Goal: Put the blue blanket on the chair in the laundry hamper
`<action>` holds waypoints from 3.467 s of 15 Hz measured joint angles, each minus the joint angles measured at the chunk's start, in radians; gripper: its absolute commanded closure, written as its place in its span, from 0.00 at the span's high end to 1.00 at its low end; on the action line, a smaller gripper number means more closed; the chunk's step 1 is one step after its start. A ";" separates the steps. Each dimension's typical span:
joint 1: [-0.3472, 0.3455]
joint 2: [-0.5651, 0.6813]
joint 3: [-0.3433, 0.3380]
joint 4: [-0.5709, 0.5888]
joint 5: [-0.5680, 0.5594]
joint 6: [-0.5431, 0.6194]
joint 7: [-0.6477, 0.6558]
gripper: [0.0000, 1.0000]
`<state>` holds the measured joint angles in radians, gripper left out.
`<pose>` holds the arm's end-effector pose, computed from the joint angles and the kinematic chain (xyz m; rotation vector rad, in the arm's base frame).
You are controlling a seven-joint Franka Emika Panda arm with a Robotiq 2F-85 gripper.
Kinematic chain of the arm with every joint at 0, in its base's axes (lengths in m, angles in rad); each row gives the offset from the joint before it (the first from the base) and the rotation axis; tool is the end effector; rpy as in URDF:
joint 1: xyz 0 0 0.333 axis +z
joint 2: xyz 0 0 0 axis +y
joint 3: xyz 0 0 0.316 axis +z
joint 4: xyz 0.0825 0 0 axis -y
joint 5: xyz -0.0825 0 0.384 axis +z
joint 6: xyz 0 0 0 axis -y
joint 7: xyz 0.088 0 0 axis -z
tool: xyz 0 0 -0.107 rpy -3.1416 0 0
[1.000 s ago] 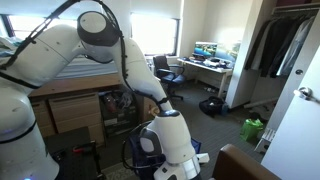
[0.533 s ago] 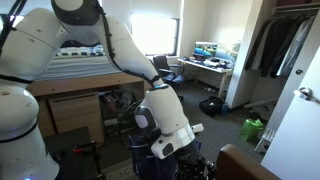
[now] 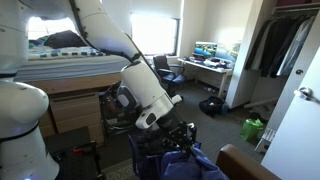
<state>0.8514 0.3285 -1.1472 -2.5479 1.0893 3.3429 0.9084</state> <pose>0.4046 -0.2283 0.3001 -1.2507 2.5489 -1.0586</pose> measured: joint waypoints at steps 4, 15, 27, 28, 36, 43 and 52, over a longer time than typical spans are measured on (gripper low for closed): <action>0.157 -0.170 -0.064 -0.072 -0.022 0.116 -0.070 0.07; 0.232 -0.260 -0.142 -0.059 -0.086 0.111 -0.091 0.02; 0.457 -0.269 -0.166 0.089 -0.190 0.111 -0.098 0.02; 0.483 -0.269 -0.172 0.096 -0.198 0.111 -0.099 0.02; 0.714 -0.254 -0.265 0.129 -0.245 0.111 -0.136 0.02; 0.998 -0.208 -0.459 0.137 -0.257 0.111 -0.158 0.02; 1.081 -0.270 -0.643 0.012 -0.254 0.109 -0.157 0.02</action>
<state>1.9323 0.0590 -1.7899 -2.5359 0.8351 3.4515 0.7510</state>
